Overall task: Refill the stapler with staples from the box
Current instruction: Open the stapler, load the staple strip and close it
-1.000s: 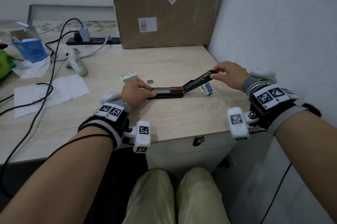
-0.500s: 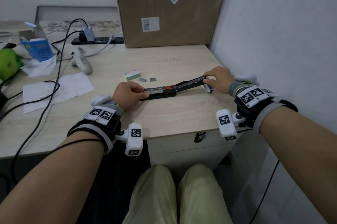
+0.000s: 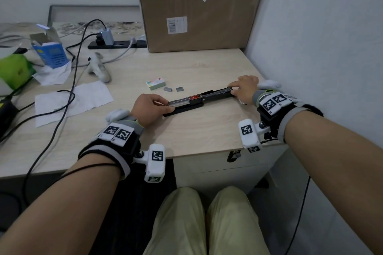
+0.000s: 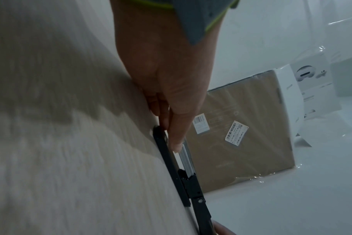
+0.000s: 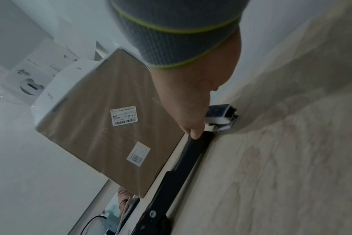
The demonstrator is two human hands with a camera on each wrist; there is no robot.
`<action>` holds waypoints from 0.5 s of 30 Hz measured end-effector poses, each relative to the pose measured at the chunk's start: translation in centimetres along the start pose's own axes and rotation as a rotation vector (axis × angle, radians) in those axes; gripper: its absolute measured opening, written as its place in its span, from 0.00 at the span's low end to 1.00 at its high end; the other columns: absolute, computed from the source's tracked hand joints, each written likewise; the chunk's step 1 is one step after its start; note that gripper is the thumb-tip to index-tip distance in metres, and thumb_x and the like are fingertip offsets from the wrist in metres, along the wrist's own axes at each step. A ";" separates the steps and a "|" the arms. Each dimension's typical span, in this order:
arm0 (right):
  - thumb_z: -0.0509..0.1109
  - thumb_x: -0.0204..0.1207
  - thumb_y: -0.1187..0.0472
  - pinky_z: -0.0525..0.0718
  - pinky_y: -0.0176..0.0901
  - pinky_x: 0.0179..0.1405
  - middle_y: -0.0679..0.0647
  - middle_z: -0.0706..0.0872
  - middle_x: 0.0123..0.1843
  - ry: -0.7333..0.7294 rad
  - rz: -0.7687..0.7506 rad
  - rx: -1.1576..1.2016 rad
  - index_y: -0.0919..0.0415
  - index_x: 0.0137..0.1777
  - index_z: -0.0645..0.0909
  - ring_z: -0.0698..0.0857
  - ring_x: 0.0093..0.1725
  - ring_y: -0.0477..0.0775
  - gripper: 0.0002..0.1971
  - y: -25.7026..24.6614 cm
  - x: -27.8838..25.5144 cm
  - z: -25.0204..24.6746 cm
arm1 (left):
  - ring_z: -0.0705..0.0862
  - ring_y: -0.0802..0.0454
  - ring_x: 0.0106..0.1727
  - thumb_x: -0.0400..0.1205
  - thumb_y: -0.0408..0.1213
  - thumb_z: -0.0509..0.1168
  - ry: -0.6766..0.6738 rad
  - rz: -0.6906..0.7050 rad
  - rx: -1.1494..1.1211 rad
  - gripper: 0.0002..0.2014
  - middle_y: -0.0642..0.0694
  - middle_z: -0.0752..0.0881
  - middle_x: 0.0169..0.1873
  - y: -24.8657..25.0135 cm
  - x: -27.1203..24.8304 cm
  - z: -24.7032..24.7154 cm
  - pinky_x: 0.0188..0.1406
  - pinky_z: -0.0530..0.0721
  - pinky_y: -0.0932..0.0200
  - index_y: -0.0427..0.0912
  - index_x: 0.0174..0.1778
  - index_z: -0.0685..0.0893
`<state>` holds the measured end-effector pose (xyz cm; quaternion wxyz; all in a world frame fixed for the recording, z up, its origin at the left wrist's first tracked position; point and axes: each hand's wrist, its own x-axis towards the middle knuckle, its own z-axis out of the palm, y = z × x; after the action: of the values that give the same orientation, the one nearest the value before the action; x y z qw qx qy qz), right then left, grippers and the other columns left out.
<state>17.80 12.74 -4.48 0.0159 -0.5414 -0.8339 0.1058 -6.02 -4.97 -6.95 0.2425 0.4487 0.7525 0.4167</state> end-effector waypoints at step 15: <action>0.70 0.75 0.54 0.74 0.44 0.62 0.54 0.83 0.67 0.033 -0.293 0.186 0.54 0.61 0.83 0.79 0.66 0.56 0.14 -7.7 -0.4 -1.8 | 0.83 0.55 0.34 0.68 0.39 0.77 -0.033 0.052 0.090 0.11 0.47 0.86 0.31 0.6 1.4 0.8 0.36 0.77 0.66 0.37 0.41 0.88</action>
<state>11.32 9.67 -1.19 0.0948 -0.4120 -0.8901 0.1701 -5.84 -3.22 -6.81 0.2233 0.4854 0.7544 0.3813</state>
